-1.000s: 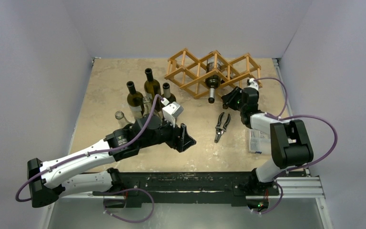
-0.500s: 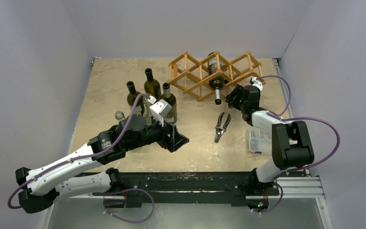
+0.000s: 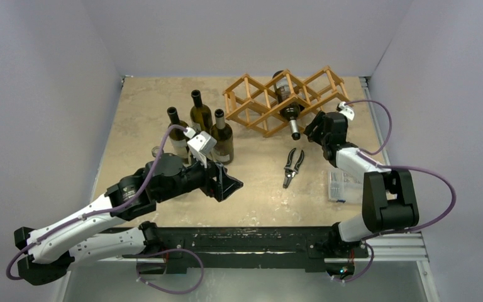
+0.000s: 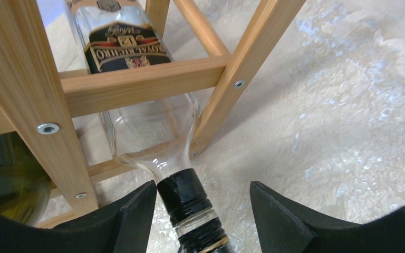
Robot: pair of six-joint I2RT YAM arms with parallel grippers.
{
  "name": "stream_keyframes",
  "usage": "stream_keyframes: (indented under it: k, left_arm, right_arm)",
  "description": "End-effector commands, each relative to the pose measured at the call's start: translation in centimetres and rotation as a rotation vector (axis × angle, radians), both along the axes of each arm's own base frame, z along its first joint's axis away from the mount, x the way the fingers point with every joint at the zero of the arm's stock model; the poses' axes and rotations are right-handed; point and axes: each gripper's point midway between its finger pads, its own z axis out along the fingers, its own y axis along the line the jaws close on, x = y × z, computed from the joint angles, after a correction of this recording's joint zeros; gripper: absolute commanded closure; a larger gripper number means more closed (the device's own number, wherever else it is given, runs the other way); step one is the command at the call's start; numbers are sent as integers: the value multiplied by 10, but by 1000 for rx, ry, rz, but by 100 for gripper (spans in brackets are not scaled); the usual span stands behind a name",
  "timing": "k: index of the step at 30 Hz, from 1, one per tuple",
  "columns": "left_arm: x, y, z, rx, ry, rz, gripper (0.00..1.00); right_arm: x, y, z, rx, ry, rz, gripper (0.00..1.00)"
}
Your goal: Put the wine bottle on the wine rack
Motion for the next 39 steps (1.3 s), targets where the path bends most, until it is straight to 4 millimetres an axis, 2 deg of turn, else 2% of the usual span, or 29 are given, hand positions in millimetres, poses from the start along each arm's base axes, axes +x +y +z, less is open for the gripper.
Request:
stream_keyframes:
  k: [1, 5, 11, 15, 18, 20, 24, 27, 31, 34, 39]
  left_arm:
    - [4, 8, 16, -21, -38, 37, 23]
    - [8, 15, 21, -9, -62, 66, 23]
    - [15, 31, 37, -4, -111, 132, 22]
    - [13, 46, 56, -12, -151, 147, 22]
    - [16, 71, 69, 41, -199, 207, 21]
    - [17, 91, 80, 62, -231, 256, 21]
    - [18, 119, 87, 85, -260, 327, 19]
    - [18, 132, 86, 89, -251, 372, 18]
    - [17, 135, 82, 84, -240, 382, 18]
    - [17, 134, 77, 88, -228, 380, 18]
    - [19, 127, 71, 86, -218, 374, 17]
  right_arm:
    - [-6, -10, 19, -40, -23, -14, 29]
    - [-15, -5, 40, -29, -55, 15, 26]
    - [-28, 3, 84, -55, -132, 85, 22]
    - [-34, 30, 118, -75, -219, 230, 20]
    - [-36, 51, 140, -127, -234, 312, 20]
    - [-40, 77, 159, -168, -259, 376, 20]
    - [-49, 132, 203, -152, -344, 523, 17]
    - [-58, 184, 222, -137, -362, 656, 2]
    - [-67, 242, 251, -82, -435, 769, 1]
    - [-69, 279, 256, -82, -438, 832, 1]
    - [-75, 316, 260, -149, -423, 840, 1]
